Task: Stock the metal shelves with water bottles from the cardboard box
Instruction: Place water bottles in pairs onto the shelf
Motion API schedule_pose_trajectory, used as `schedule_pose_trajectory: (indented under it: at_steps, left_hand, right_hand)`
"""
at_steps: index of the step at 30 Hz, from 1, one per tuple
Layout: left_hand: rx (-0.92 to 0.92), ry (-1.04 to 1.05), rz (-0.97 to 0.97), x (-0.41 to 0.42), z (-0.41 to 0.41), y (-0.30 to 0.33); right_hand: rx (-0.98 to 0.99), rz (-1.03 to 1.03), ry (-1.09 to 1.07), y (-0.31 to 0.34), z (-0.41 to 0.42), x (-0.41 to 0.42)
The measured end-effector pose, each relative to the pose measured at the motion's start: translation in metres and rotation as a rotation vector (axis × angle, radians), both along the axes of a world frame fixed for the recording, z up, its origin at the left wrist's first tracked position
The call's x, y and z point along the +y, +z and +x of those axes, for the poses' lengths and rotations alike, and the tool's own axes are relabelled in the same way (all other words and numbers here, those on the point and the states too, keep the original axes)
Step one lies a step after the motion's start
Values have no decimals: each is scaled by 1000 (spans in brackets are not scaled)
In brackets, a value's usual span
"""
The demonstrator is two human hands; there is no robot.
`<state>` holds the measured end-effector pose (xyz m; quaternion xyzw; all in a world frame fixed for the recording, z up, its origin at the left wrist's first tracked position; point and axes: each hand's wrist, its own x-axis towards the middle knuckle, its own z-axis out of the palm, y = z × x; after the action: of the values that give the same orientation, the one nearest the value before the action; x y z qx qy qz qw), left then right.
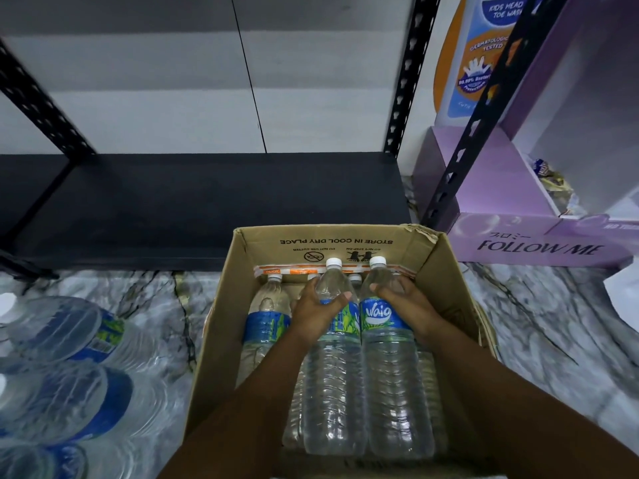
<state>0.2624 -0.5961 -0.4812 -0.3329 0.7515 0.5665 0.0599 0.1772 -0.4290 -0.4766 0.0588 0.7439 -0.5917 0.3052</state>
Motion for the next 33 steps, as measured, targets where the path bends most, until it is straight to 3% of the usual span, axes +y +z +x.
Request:
schedule_pose_trajectory:
  at_steps: [7, 15, 21, 28, 33]
  left_hand:
    - [145, 3, 64, -2, 9, 10]
    - [393, 9, -17, -1, 34, 46]
    - [451, -9, -7, 1, 40, 65]
    - [476, -61, -56, 4, 47, 81]
    - [506, -99, 21, 7, 55, 88]
  right_hand:
    - [97, 19, 45, 13, 1, -3]
    - [339, -4, 176, 63, 20, -5]
    - [542, -21, 182, 89, 37, 11]
    - [493, -157, 184, 96, 55, 15]
    - [453, -208, 181, 98, 57, 25]
